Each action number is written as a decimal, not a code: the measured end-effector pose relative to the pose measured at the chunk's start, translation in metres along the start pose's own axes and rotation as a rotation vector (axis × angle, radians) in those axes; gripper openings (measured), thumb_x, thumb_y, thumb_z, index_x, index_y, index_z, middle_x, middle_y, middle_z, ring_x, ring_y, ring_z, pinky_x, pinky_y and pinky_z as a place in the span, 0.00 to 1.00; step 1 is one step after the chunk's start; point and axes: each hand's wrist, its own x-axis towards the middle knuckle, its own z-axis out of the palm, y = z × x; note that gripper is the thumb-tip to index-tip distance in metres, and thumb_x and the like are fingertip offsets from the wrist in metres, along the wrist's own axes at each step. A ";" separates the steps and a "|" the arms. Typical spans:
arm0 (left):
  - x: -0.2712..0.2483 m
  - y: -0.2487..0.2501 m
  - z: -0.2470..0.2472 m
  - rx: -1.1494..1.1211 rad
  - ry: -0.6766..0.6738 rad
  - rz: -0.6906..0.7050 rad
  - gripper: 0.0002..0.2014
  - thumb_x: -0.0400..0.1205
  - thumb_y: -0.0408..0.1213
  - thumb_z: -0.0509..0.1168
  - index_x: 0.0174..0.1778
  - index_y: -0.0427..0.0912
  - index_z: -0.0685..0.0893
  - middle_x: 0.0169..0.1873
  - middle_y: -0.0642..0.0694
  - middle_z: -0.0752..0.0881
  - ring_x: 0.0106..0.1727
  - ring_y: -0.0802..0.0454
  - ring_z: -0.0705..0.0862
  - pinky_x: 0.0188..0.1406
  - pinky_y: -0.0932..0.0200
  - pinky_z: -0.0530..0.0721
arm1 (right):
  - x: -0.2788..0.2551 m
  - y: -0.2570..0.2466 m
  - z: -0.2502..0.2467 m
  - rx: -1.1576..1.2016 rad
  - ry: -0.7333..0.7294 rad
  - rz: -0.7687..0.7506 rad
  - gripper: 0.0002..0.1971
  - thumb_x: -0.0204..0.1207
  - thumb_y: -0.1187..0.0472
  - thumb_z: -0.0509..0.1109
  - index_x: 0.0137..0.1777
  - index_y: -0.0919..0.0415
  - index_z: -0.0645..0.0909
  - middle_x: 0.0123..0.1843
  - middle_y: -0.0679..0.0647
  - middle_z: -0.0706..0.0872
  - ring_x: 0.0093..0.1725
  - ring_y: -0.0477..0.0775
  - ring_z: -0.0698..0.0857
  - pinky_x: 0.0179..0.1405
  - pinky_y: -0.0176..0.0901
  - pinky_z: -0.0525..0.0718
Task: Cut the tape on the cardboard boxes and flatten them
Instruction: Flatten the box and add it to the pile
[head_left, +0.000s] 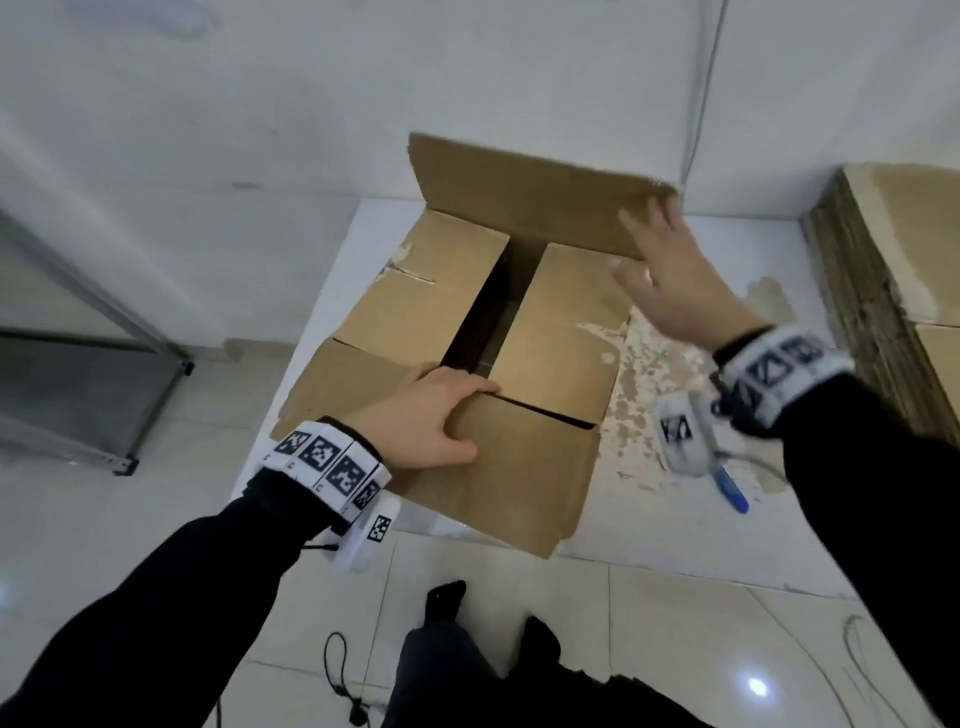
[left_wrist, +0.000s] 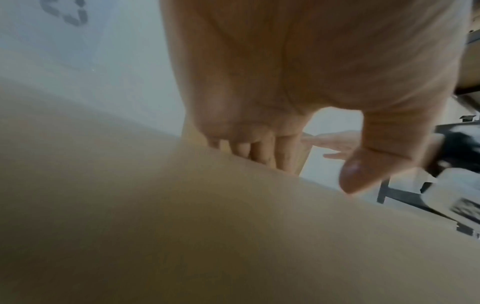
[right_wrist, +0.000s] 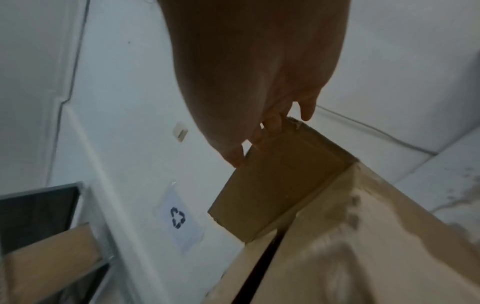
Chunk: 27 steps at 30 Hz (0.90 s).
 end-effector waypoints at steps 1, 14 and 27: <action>-0.001 -0.006 -0.001 0.035 0.004 0.010 0.34 0.76 0.51 0.67 0.78 0.54 0.65 0.73 0.50 0.71 0.77 0.53 0.61 0.78 0.59 0.43 | 0.019 0.003 -0.007 -0.006 -0.055 0.046 0.31 0.86 0.47 0.53 0.83 0.62 0.53 0.84 0.66 0.47 0.84 0.60 0.41 0.81 0.48 0.42; 0.042 -0.021 0.005 0.620 0.079 0.100 0.25 0.82 0.63 0.54 0.57 0.43 0.76 0.50 0.45 0.86 0.54 0.45 0.82 0.66 0.49 0.67 | 0.055 -0.099 0.046 -0.379 -0.693 0.015 0.34 0.84 0.37 0.41 0.76 0.60 0.70 0.80 0.56 0.68 0.81 0.57 0.61 0.75 0.58 0.61; 0.034 -0.021 -0.002 0.664 0.109 0.126 0.32 0.76 0.69 0.59 0.62 0.46 0.81 0.60 0.44 0.82 0.65 0.45 0.76 0.70 0.45 0.66 | -0.060 -0.057 0.006 0.000 -0.438 0.763 0.34 0.83 0.39 0.51 0.78 0.65 0.65 0.78 0.65 0.69 0.73 0.66 0.71 0.66 0.55 0.75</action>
